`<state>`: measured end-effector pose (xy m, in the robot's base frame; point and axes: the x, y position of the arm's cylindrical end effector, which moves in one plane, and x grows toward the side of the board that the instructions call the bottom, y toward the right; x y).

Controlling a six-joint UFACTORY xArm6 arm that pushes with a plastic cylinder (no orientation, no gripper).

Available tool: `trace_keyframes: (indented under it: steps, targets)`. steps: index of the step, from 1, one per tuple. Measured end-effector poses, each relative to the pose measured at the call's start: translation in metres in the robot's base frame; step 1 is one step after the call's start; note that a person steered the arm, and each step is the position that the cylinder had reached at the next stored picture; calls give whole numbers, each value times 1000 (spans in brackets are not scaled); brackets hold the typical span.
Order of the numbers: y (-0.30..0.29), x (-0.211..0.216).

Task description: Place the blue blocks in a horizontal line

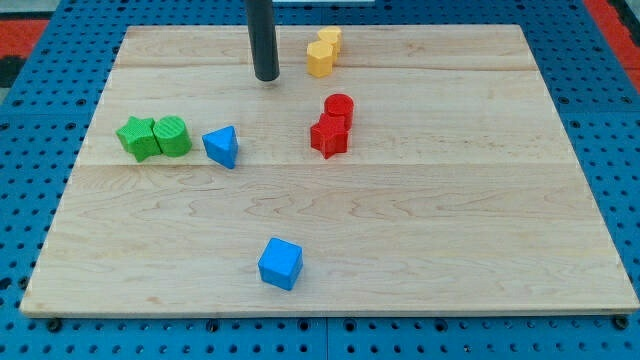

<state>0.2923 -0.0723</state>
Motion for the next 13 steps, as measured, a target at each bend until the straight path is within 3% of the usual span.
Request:
trace_keyframes:
  steps: [2,5,7,8,9,12,13]
  targets:
    - [4,54]
    - [-72,202]
    - [0,122]
    - [-61,140]
    - [-70,200]
    - [-131,192]
    - [-129,155]
